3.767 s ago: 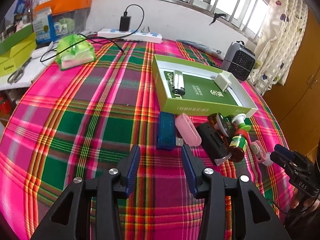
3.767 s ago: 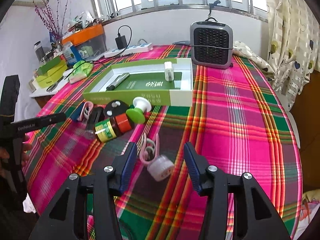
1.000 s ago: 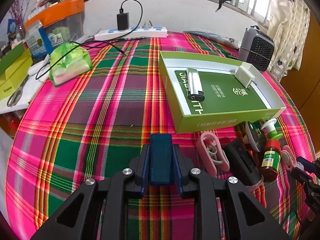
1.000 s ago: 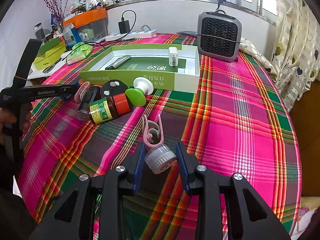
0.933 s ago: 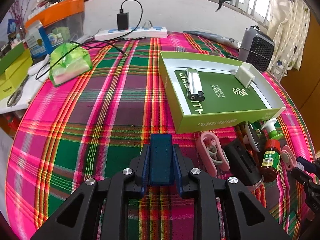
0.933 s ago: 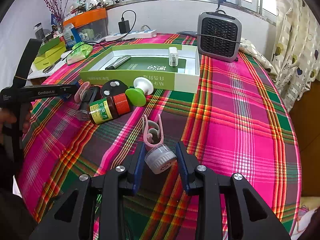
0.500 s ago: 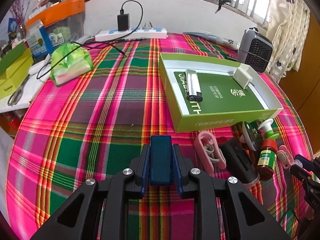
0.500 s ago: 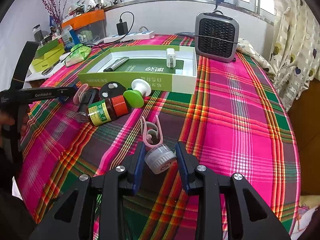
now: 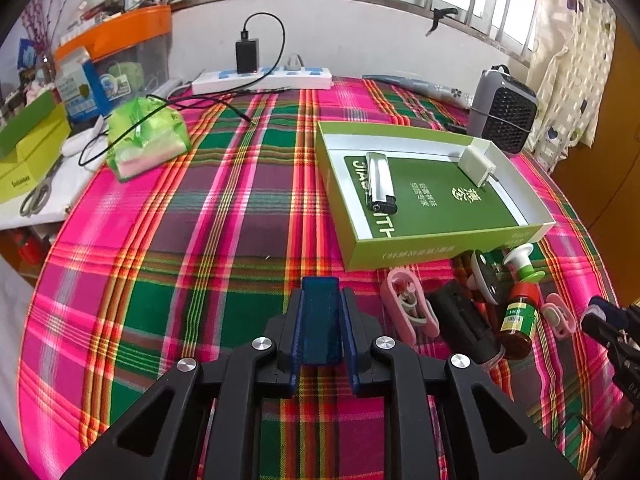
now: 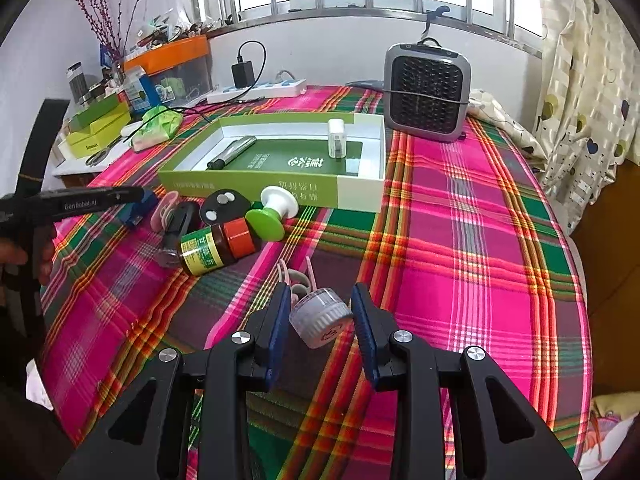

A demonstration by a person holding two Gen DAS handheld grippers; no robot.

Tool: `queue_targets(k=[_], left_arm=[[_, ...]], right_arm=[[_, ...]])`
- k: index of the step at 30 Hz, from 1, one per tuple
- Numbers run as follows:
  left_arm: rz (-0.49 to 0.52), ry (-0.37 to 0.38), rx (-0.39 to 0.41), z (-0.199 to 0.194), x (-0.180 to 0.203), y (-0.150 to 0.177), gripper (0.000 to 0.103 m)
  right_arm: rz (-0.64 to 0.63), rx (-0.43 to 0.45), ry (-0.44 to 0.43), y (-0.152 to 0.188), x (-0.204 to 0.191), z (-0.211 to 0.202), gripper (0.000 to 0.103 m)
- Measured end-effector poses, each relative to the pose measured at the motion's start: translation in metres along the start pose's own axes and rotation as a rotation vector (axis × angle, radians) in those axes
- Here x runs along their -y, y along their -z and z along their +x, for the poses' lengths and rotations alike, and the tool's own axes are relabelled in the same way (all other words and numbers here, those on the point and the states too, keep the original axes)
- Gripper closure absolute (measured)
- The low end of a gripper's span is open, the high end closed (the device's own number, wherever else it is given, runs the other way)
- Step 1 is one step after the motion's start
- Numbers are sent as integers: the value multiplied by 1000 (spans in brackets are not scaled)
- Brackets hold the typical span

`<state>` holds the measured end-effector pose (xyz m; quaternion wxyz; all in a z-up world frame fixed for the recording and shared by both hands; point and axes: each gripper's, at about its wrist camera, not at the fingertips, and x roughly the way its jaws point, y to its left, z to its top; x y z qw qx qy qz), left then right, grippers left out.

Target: Organize rigid objects

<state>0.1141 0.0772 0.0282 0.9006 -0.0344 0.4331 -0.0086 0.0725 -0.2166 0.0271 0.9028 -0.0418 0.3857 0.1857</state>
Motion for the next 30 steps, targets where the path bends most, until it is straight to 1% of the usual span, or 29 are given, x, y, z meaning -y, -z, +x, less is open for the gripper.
queue_targets(k=[6,9,10,11,13,17,20,24,25,26,30], left_arm=[[3,-6,4,-3,-3,0,86],[0,23,-34,4,-5,2,85],[-2,29,-25,4,-5,1,82],[-2,21,-33,6,-4,1,73],[0,-3,-46,11,-2,-1,69],[16,-15,-76,21,1,-1,69],[25,-37,-72,22,2,-1,69],[28,-40,-67,23,1,-1,70],[29,-43,-64,23,1,-1,74],[28,-47,-60,23,1,-1,81],[12,-44,-56,22,-3,-1,82]], right_arm=[[-2,8,-3,-4,0,1,70],[-7,7,-8,-4,-2,2,70],[-7,6,-8,-5,-2,2,70],[-7,5,-8,-5,-3,2,70],[-6,3,-7,-5,-2,3,70],[-6,6,-7,-5,-2,3,70],[-7,3,-4,-5,-1,4,70],[-8,-2,-4,-6,-2,6,70],[-10,-2,-5,-6,-2,6,70],[-10,-2,-5,-6,-2,7,70],[-10,-2,-4,-6,-3,7,70]])
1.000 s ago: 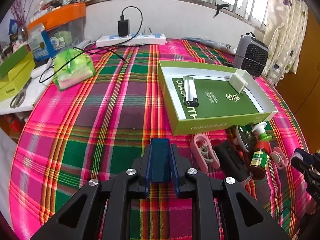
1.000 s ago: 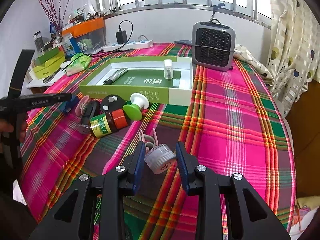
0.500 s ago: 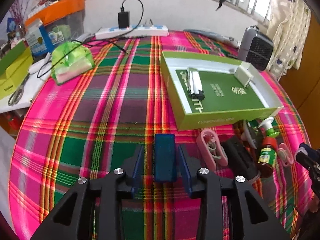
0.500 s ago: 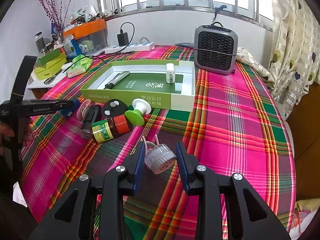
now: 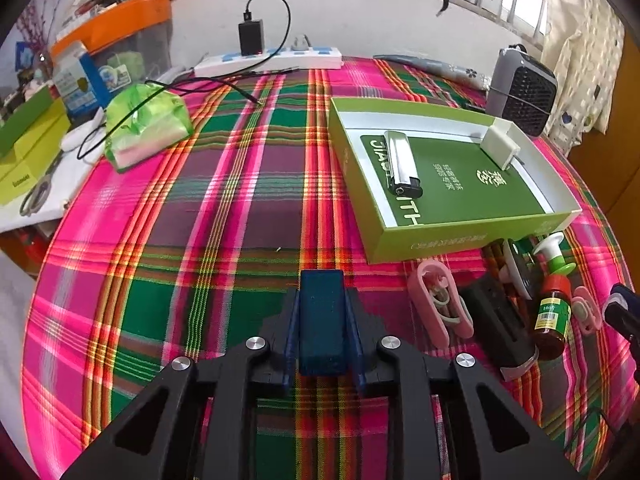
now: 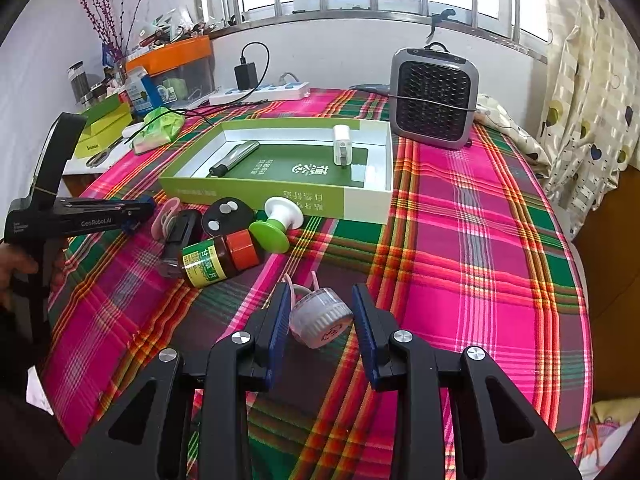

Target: Organize rigid objects

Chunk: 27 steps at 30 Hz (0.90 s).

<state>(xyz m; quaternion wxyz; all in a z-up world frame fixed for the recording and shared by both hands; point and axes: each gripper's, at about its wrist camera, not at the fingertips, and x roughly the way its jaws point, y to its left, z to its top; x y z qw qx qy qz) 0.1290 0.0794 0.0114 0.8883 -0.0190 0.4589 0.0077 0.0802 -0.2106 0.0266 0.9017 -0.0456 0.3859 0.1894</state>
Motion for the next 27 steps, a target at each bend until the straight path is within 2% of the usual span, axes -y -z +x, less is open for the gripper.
queue_targets(k=[8,14,27], left_arm=[[-4,-1,17,-7,-2,0,82],[1,27,44,-22,0,-7,82],[47,84,103,-45,22,-39,82]], right_arm=[[2,7,2,-3,-1,-2,70],[-2,22,0,-10,-1,-4,70],[-48,71,-30,-57,-7,-5,70]])
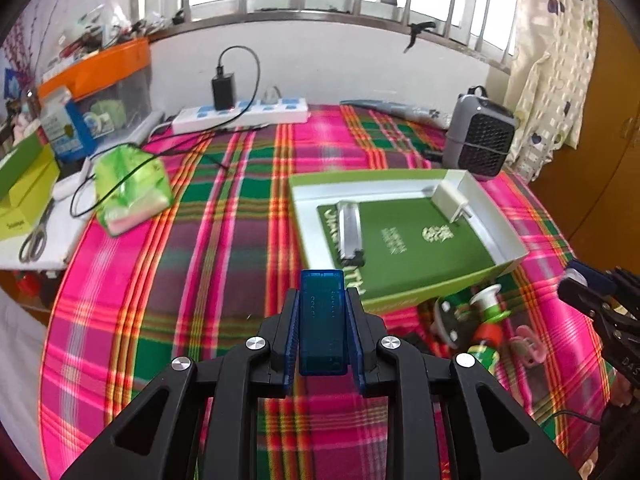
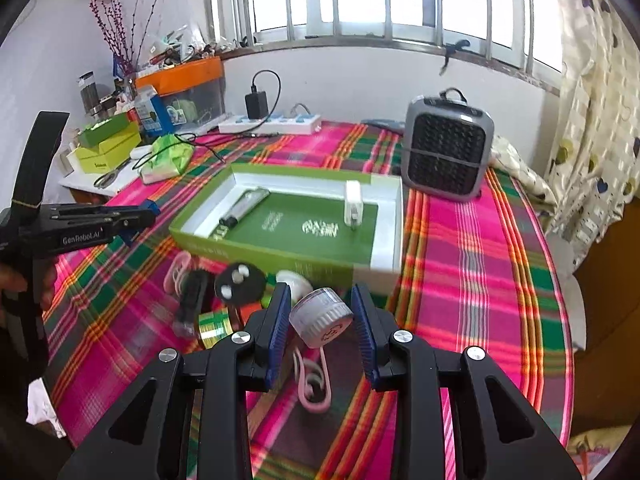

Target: Organize rigid objects

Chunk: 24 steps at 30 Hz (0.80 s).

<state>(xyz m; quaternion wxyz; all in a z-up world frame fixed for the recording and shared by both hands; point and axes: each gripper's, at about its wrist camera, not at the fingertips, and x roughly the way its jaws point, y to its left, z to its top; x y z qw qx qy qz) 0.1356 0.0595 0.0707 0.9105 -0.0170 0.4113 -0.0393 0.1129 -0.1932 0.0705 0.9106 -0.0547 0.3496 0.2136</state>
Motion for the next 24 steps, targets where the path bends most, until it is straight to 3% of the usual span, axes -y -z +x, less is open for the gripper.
queue_targets(k=[14,24], left_arm=[[-1,59,2,25,19,-41,82],[-38,82,-41,67,20,-57,82]], right_arm=[[-22,-22,-35,-58,-7,48,70],[-15,-106,-36,-77,-4,106,70]])
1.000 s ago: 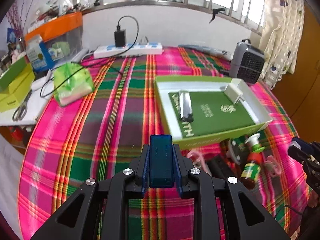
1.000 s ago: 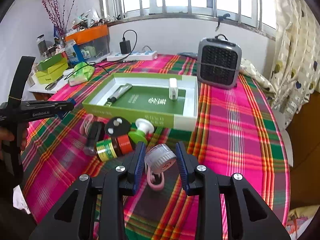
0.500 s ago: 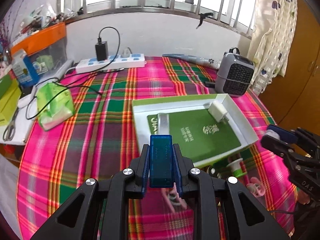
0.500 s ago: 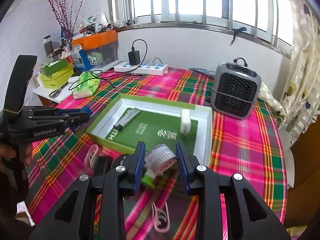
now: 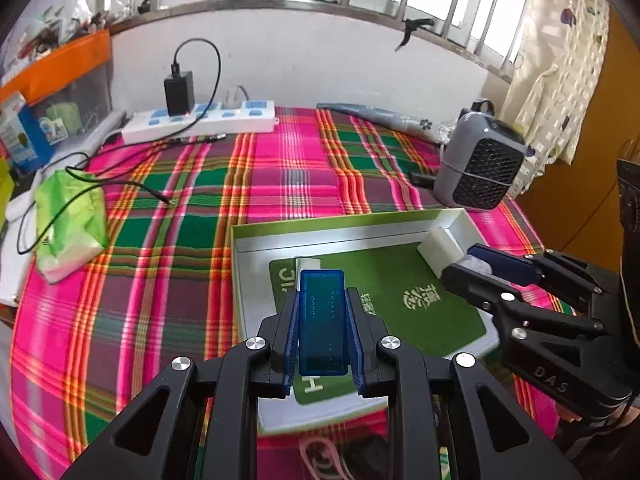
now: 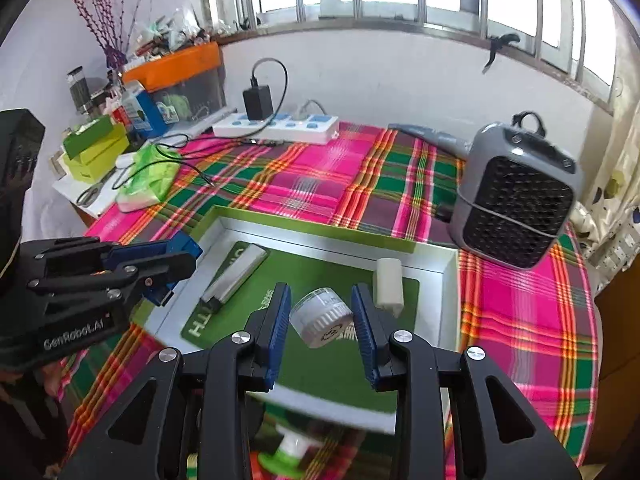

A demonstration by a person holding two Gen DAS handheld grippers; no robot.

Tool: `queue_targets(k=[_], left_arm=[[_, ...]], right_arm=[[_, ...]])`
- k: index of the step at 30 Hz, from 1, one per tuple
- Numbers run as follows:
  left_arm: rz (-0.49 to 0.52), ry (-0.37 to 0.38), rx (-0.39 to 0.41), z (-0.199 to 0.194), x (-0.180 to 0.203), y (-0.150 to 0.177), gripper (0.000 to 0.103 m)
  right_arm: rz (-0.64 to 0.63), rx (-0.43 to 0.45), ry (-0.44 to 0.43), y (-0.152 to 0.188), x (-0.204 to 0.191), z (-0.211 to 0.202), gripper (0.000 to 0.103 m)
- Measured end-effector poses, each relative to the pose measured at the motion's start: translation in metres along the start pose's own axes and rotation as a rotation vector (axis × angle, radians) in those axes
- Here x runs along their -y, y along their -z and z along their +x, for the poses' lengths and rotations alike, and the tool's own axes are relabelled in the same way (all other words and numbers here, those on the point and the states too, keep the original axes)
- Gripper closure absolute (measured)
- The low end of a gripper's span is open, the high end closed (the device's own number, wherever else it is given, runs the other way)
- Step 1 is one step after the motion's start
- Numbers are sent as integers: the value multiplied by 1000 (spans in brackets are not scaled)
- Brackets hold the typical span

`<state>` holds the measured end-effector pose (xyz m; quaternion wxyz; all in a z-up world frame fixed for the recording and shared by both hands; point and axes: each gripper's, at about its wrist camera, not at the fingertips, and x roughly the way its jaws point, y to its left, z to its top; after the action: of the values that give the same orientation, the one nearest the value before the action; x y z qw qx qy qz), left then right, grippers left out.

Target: Organize rigid objects

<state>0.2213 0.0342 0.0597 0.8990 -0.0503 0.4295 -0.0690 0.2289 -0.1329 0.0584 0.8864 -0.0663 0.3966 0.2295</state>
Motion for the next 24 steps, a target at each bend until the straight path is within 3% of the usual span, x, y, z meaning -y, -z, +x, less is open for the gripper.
queue_targets(k=[9,24], left_arm=[[-12,-26,-34,32,-10,-7,82],[-20,-24,-67,55,-16,-9,82]], right_arm=[[0,-73,8,-10,3,44,70],[-3,-110,19,-18,8,69,70]])
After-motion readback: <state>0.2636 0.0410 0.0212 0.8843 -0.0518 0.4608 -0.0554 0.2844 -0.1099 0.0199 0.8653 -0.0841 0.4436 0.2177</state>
